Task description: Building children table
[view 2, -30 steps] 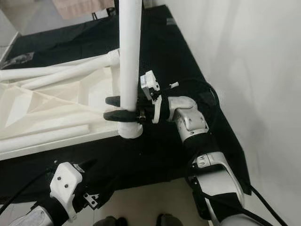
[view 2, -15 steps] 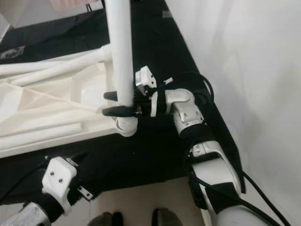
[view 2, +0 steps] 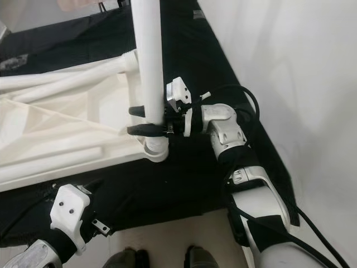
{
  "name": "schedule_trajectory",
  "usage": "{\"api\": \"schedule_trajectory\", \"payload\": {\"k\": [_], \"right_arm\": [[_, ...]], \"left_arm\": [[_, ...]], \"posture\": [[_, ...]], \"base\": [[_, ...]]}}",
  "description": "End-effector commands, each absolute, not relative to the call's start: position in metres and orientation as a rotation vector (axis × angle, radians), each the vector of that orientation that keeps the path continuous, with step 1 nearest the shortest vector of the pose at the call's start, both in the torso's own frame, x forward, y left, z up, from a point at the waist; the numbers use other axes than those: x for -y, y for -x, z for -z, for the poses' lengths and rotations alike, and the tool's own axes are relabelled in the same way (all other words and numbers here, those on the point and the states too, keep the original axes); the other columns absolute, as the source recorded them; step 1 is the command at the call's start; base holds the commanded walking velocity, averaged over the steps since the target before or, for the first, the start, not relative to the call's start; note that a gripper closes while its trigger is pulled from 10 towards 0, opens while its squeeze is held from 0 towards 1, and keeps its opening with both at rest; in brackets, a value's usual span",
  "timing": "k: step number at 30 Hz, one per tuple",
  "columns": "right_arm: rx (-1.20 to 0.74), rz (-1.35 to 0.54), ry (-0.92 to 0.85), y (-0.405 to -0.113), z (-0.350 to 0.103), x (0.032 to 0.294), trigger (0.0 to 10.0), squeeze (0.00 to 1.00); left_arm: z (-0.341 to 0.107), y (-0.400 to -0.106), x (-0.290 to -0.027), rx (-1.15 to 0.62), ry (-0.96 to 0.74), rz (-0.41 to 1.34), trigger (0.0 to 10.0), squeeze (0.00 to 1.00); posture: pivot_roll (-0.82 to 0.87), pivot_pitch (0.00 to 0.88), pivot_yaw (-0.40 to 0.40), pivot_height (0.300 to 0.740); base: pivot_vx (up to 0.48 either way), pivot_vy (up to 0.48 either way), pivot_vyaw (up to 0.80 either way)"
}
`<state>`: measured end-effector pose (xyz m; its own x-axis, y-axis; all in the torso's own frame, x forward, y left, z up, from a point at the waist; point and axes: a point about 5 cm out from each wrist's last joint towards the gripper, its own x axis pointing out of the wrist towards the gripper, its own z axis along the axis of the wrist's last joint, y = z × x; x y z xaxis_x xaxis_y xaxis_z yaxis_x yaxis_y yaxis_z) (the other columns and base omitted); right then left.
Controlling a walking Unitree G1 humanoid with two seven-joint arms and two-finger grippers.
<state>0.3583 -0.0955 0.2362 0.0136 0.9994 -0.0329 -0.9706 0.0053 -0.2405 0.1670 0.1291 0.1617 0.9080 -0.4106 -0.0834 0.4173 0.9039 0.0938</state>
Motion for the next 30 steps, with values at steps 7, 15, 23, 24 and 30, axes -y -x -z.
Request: {"api": "schedule_trajectory", "payload": {"k": [7, 15, 23, 24, 30], "right_arm": [[0.128, -1.599, 0.207, -0.356, -0.226, 0.087, 10.0, 0.00], [0.104, -1.590, 0.215, -0.357, -0.221, 0.093, 10.0, 0.00], [0.093, -1.633, 0.140, -0.358, -0.232, 0.112, 10.0, 0.00], [0.093, -1.633, 0.140, -0.358, -0.232, 0.112, 10.0, 0.00], [0.049, -1.655, 0.156, -0.354, -0.230, 0.126, 10.0, 0.00]], "left_arm": [[-0.158, -0.166, -0.132, -0.092, -0.126, 0.416, 10.0, 0.00], [-0.158, -0.164, -0.128, -0.108, -0.129, 0.459, 10.0, 0.00], [-0.158, -0.159, -0.123, -0.120, -0.133, 0.526, 10.0, 0.00], [-0.158, -0.159, -0.123, -0.120, -0.133, 0.526, 10.0, 0.00], [-0.159, -0.156, -0.121, -0.116, -0.129, 0.578, 10.0, 0.00]], "posture": [[0.03, 0.275, 0.060, 0.740], [0.03, 0.276, 0.061, 0.740], [0.03, 0.280, 0.064, 0.740], [0.03, 0.280, 0.064, 0.740], [0.03, 0.277, 0.070, 0.740]], "base": [[0.000, 0.000, 0.00], [0.000, 0.000, 0.00], [0.000, 0.000, 0.00], [0.000, 0.000, 0.00], [0.000, 0.000, 0.00]]}}
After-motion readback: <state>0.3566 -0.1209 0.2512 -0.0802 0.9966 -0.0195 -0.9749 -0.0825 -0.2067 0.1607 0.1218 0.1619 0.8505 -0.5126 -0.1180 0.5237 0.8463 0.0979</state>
